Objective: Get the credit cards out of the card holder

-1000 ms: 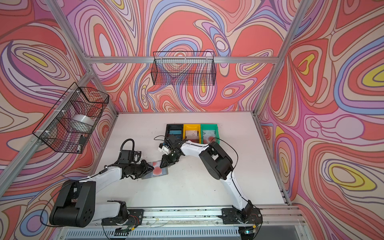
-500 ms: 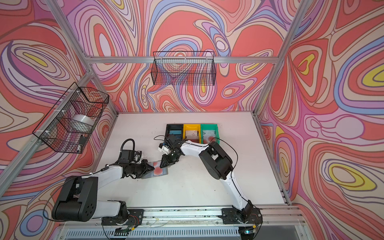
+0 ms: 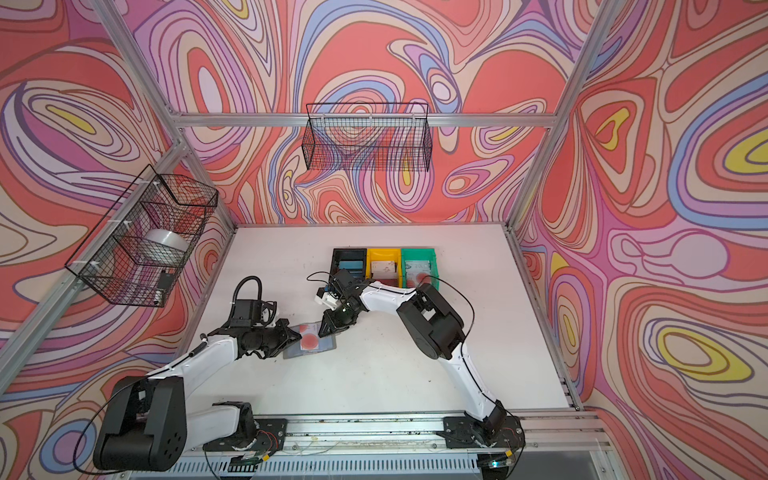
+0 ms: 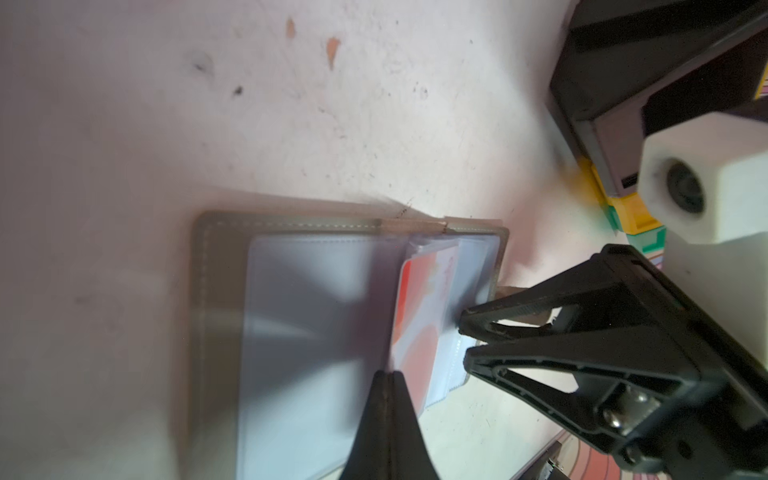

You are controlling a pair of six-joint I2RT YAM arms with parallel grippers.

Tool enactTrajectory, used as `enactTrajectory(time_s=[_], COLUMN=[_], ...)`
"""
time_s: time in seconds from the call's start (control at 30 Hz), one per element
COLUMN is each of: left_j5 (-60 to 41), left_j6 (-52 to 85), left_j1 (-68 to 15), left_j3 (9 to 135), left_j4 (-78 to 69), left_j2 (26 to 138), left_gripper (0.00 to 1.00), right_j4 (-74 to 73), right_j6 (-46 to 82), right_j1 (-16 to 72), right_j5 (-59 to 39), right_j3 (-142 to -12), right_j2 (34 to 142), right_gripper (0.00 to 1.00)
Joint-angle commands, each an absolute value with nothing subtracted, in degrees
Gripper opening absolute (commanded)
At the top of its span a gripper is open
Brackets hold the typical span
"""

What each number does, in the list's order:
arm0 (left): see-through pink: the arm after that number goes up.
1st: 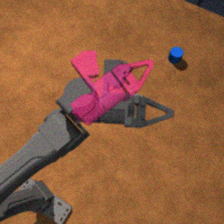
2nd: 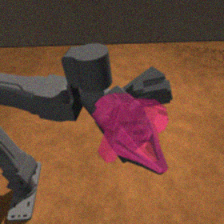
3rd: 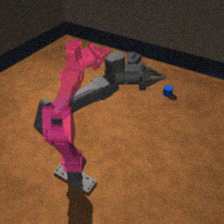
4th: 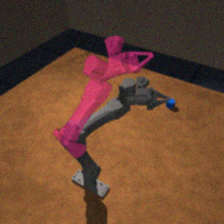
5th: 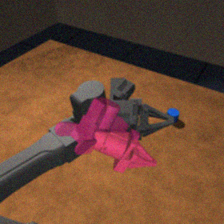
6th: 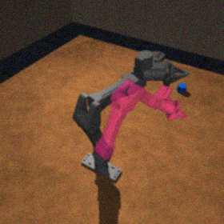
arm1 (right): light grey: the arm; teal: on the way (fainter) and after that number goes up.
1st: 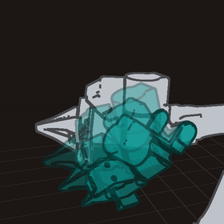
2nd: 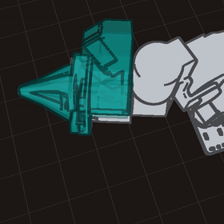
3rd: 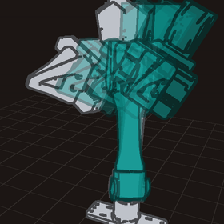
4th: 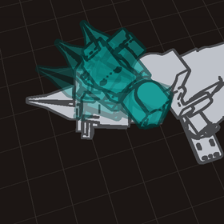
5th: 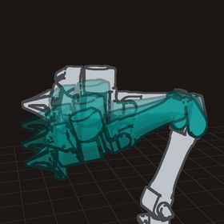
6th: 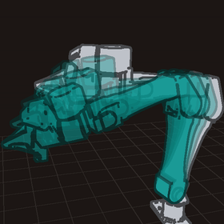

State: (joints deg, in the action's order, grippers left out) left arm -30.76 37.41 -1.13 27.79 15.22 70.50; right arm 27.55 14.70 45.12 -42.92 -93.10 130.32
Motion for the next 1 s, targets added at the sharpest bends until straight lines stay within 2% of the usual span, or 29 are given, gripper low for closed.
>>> enactTrajectory(time_s=[0.0,0.5,0.77,0.97], left_j5=[-25.79,-18.09,-22.51,-33.05], left_j6=[35.56,36.05,36.78,42.16], left_j1=[-0.65,-0.18,-0.11,-0.09], left_j3=[28.93,36.26,38.12,33.09], left_j4=[23.01,33.34,30.34,14.57], left_j2=[69.63,59.77,58.59,54.6], left_gripper=[0.0,0.0,0.0,0.0], right_j4=[28.75,30.58,29.53,26.03], right_j6=[14.94,12.64,12.0,13.88], right_j1=[45.51,45.05,41.13,38.12], right_j5=[-41.66,-44.54,-57.58,-67.78], right_j3=[-93.25,-94.09,-95.99,-96.7], right_j2=[132.65,130.34,126.92,126.46], right_gripper=[0.24,0.25,0.32,0.38])
